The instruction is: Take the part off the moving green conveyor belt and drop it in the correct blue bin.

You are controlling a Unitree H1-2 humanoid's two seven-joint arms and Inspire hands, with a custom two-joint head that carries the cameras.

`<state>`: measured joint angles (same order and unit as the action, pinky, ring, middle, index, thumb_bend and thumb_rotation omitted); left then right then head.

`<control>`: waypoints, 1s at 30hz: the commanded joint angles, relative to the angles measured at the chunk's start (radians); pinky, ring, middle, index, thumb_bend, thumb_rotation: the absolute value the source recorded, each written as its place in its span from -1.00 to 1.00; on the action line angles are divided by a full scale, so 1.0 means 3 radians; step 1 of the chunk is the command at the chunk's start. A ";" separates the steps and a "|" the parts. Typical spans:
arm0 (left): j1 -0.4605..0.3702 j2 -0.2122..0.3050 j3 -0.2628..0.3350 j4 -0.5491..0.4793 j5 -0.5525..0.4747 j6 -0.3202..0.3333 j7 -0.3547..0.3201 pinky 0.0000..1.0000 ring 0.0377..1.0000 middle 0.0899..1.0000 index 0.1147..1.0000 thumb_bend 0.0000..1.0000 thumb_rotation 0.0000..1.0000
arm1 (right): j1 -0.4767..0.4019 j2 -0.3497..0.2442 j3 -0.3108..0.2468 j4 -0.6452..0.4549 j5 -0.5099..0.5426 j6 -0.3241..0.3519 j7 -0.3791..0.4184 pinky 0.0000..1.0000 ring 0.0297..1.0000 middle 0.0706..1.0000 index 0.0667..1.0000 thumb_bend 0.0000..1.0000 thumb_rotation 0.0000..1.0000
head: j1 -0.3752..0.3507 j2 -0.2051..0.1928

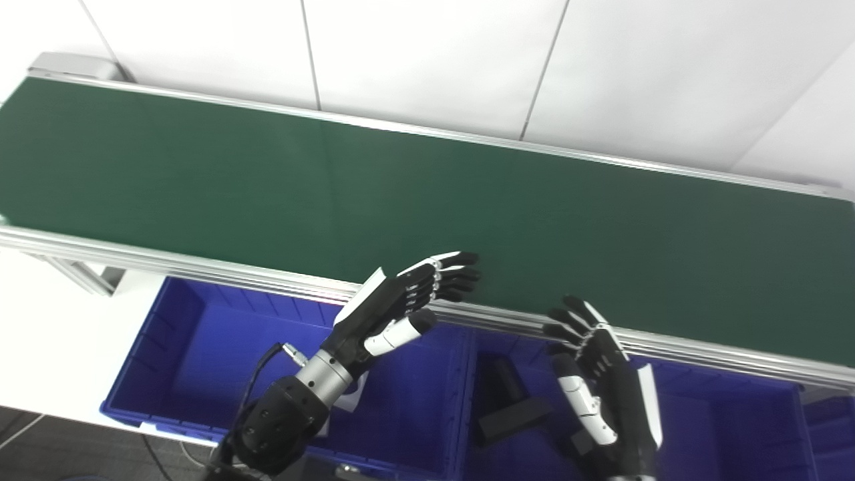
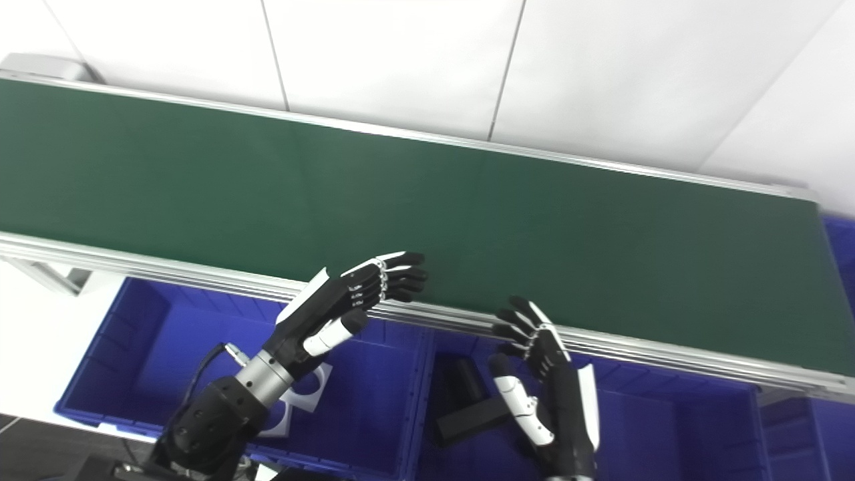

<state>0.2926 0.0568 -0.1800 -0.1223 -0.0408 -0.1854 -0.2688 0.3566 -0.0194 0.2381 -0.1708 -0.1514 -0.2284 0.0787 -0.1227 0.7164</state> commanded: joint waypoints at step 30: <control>0.0024 0.0256 0.0332 0.0548 -0.0416 -0.0824 -0.0074 0.51 0.52 0.52 0.55 0.67 0.49 | -0.0072 0.0205 0.0179 0.0161 -0.0293 -0.0262 -0.0257 0.33 0.50 0.59 0.68 0.22 0.50 | -0.0560 0.0025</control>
<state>0.3006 0.1283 -0.0841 0.0662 -0.1621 -0.4007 -0.2906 0.3343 0.0271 0.2816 -0.0827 -0.2329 -0.2758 0.0074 -0.2915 0.7210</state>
